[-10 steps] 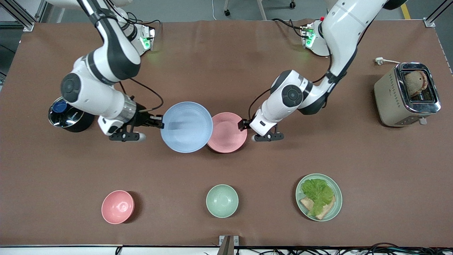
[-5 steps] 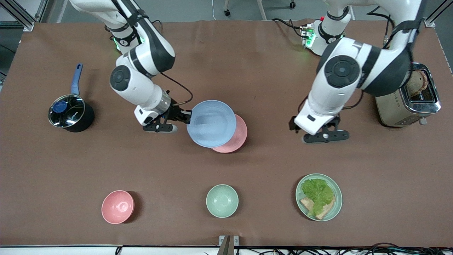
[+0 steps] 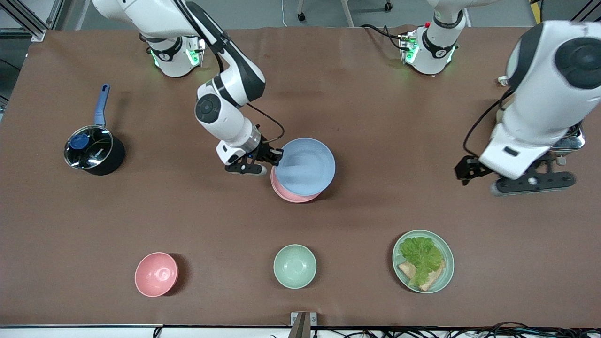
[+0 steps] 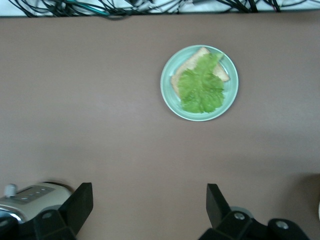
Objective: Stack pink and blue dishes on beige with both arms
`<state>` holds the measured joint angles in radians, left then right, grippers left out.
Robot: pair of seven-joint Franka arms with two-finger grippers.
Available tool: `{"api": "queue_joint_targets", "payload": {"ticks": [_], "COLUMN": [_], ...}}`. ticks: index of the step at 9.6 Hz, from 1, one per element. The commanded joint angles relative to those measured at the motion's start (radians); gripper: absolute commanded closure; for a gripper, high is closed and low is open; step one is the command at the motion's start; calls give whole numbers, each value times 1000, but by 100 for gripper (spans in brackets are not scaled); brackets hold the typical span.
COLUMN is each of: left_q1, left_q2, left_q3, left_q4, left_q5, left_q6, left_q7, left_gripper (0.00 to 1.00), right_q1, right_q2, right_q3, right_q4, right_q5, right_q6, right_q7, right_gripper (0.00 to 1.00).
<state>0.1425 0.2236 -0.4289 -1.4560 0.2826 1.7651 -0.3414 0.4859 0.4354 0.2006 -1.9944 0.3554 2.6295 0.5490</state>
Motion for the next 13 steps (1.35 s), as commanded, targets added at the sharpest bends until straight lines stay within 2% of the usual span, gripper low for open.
{"api": "queue_joint_targets", "payload": {"ticks": [1,3,5,8,9,11,13], "left_q1": [38,38,38,37,35,37,37], "left_q2": [-9,-9,-9,-10,-10,-12,-29], "left_q3": [-10,-10,-11,-13,-13,-13,-13], "left_q4": [-27,-26,-26,-26,-26,-27,-26], "left_q5": [-22,-23,-55,-65,-65,-65,-66], "left_q6": [-10,-10,-10,-10,-10,-10,-10], "left_q7": [70,70,70,70,70,71,70], "left_gripper": [0,0,0,0,0,0,0], "right_q1": [10,3,-4,-65,-104,-186,-347], "right_q2": [5,6,5,-114,-189,-326,-449], "right_q3": [-13,-23,-23,-29,-58,-139,-148], "right_q4": [-32,-43,-47,-46,-46,-41,-23], "right_q5": [-1,-19,-21,-22,-67,-210,-268], "right_q6": [40,40,35,-64,-122,-237,-374], "right_q7": [16,17,16,11,11,11,-3], "right_gripper": [99,97,0,0,0,0,0]}}
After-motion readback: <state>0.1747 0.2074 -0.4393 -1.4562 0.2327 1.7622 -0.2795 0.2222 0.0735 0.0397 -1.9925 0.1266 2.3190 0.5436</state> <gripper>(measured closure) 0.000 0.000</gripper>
